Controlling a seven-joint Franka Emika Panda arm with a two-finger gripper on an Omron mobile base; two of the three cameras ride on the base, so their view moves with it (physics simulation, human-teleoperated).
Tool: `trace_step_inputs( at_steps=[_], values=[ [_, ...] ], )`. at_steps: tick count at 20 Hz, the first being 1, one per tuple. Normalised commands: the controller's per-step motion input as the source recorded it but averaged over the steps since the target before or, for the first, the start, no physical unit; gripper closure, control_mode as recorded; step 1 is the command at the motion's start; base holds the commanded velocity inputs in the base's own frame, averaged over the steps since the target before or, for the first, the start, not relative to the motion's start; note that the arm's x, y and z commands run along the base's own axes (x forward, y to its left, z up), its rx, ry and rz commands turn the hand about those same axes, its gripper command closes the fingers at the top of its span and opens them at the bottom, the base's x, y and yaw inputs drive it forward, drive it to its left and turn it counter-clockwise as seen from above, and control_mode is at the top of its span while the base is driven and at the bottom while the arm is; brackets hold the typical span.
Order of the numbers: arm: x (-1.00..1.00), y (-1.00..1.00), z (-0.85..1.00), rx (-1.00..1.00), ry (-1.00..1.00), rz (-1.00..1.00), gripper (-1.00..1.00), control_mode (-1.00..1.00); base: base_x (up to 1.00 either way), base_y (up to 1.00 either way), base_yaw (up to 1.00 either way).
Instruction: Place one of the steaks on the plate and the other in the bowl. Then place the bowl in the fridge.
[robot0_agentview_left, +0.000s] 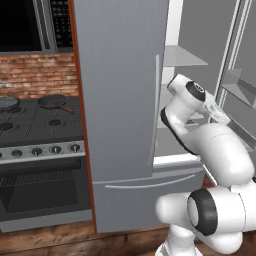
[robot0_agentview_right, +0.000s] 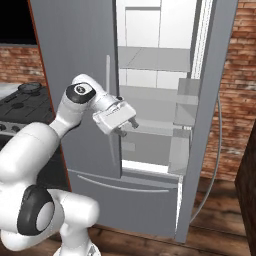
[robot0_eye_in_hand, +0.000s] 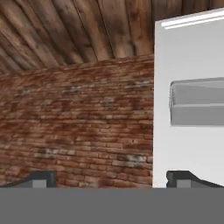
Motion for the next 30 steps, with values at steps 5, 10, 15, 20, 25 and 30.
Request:
trace_step_inputs(
  at_steps=[5,10,15,20,25,30],
  values=[
    [0.18,0.56,-0.31,0.72,-0.25,0.07,-1.0,-1.0,0.0,0.0,0.0],
    [0.05,0.24,-0.36,0.69,-0.28,0.1,-1.0,-1.0,0.0,0.0,0.0],
    [0.08,0.44,-0.37,0.4,-0.33,-0.32,-1.0,-1.0,0.0,0.0,0.0],
    [0.19,0.84,-0.2,0.02,-0.09,-0.37,-1.0,-1.0,0.0,0.0,0.0],
    [0.21,0.28,0.0,0.0,0.01,-0.82,-1.0,-1.0,0.0,0.0,0.0],
    [0.0,0.0,0.02,0.08,-0.01,-0.92,-1.0,-1.0,0.0,0.0,0.0]
  ],
)
